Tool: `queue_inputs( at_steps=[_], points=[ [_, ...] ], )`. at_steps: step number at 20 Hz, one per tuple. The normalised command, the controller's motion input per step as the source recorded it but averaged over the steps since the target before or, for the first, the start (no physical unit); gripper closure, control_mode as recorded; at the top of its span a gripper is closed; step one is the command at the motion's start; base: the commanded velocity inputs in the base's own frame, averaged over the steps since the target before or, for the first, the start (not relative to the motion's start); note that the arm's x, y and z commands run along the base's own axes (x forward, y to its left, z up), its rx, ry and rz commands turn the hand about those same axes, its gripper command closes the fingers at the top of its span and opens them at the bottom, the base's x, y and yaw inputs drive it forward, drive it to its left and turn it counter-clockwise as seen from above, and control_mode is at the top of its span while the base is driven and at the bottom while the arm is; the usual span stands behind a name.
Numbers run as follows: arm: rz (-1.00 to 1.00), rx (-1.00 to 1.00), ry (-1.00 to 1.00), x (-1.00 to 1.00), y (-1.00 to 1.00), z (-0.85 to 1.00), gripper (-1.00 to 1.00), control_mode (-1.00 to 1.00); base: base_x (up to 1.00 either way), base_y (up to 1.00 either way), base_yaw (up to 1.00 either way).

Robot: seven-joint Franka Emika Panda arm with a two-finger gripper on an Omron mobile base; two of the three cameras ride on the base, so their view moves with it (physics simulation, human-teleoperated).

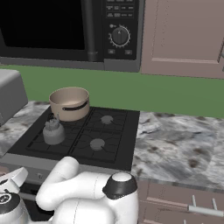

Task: Pick the kettle from the counter and place it on a stove burner. Then turn the burner on.

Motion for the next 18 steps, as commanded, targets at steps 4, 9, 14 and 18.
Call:
queue_inputs(
  at_steps=[4,9,14,18],
  points=[
    [0.00,0.00,0.02,0.00,0.00,-0.64,-1.00,-1.00,0.00,0.00,0.00],
    [0.00,0.07,0.00,0.00,0.02,-0.57,-1.00,-1.00,0.00,0.00,0.00],
    [-0.01,0.11,-0.06,0.08,0.33,-0.21,-1.00,-1.00,0.00,0.00,0.00],
    [-0.04,0.03,-0.06,0.21,0.24,-0.01,-1.00,-1.00,0.00,0.00,0.00]
  ],
)
